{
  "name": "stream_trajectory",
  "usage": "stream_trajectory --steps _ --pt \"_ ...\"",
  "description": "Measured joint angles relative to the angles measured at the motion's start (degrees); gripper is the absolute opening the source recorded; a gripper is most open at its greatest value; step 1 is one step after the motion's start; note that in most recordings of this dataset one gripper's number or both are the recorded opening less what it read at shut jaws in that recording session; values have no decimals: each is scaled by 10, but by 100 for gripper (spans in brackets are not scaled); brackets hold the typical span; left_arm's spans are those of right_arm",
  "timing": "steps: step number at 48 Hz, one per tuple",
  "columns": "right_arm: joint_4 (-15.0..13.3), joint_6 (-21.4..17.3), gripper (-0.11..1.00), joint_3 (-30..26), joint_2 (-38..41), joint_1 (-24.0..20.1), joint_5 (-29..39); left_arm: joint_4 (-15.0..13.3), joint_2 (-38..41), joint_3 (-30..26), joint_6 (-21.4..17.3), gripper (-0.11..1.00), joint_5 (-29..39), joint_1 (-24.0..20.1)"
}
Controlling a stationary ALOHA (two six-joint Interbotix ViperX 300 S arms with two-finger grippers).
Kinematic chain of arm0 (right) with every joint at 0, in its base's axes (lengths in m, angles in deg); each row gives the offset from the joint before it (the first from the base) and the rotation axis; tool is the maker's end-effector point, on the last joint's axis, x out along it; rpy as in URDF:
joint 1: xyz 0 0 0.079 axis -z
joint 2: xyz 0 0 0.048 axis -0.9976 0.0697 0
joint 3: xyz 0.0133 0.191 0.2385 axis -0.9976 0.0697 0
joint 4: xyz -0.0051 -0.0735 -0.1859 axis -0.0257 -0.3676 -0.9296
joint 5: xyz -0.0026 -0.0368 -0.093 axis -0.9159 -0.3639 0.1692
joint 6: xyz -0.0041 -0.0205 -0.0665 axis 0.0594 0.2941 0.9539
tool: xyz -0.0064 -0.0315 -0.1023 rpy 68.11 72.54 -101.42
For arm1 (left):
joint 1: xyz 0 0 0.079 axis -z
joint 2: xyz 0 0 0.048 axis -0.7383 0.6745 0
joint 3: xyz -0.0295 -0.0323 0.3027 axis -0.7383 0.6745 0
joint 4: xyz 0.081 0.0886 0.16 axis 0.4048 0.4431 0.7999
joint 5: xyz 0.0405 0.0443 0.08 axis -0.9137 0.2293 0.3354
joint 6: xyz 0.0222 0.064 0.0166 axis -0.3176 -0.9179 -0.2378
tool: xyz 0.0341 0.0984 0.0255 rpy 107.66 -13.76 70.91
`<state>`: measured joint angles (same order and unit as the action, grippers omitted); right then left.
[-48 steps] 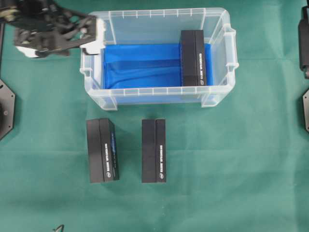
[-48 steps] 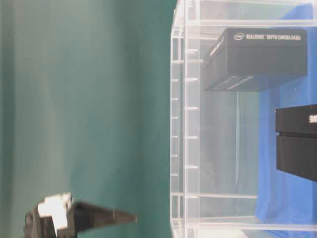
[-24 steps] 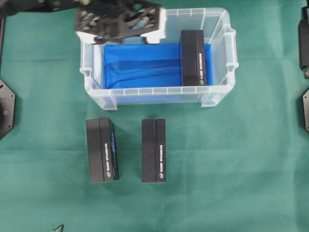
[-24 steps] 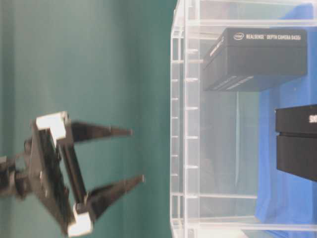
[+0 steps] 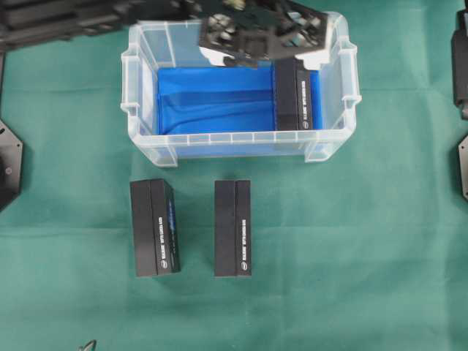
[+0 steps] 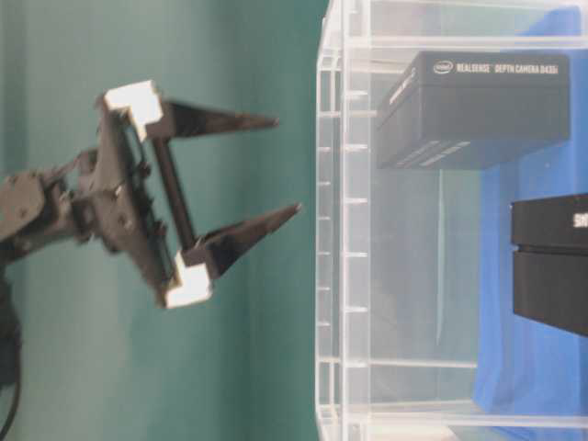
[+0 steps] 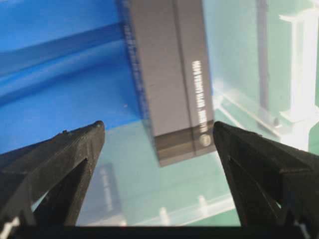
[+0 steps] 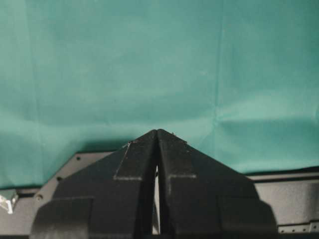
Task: Take the box out of the case with the left arm.
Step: 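Move the open left gripper over the right black box in the case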
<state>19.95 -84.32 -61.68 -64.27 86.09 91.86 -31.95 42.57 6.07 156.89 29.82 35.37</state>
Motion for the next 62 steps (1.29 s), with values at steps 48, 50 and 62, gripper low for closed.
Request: stream_trajectory --steps 48,50,62 --pt "0 -1 0 1 -7 0 2 -4 68 -94 -4 87 45 8" --pt "0 0 0 1 -7 0 2 -4 68 -94 -4 87 45 8" --pt "0 0 0 1 -7 0 2 -4 68 -94 -4 87 46 8"
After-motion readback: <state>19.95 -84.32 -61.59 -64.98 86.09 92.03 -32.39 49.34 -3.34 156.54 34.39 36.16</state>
